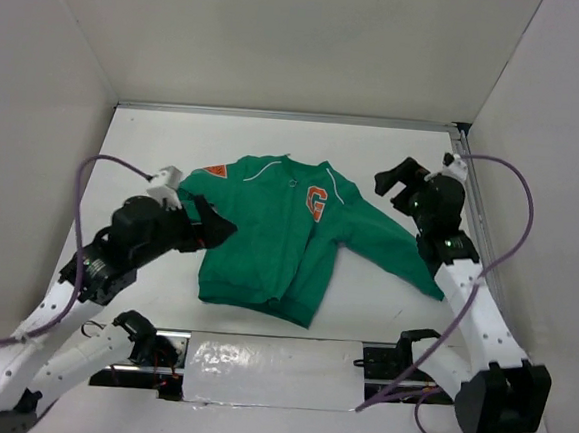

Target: Zip up the jacket

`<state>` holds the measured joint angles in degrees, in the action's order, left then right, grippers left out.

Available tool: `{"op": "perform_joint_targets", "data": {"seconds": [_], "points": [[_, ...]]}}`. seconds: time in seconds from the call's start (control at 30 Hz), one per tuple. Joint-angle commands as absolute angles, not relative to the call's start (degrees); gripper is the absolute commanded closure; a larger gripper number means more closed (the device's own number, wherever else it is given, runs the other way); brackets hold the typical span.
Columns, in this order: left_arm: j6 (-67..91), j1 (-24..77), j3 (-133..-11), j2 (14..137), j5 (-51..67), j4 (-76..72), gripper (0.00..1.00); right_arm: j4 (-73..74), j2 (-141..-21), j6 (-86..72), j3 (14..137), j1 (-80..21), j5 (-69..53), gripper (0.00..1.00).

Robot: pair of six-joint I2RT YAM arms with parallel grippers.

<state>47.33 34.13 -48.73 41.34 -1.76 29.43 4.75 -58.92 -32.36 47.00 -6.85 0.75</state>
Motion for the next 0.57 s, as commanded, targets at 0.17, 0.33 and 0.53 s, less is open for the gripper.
{"op": "perform_joint_targets", "data": {"seconds": [0.17, 0.33, 0.53], "points": [[37.9, 4.3, -49.3, 53.3, 27.0, 20.7, 0.01, 11.3, -38.8, -37.7, 39.8, -6.8, 13.4, 0.00], [38.8, 0.2, -49.4, 59.8, 25.2, 20.6, 0.01, 14.4, -32.1, -37.3, 39.3, -6.8, 16.2, 0.00], [38.8, 0.4, -45.5, 52.3, 22.9, 16.6, 0.01, 16.9, -29.8, -37.1, 39.1, -6.8, 20.3, 0.00]]}}
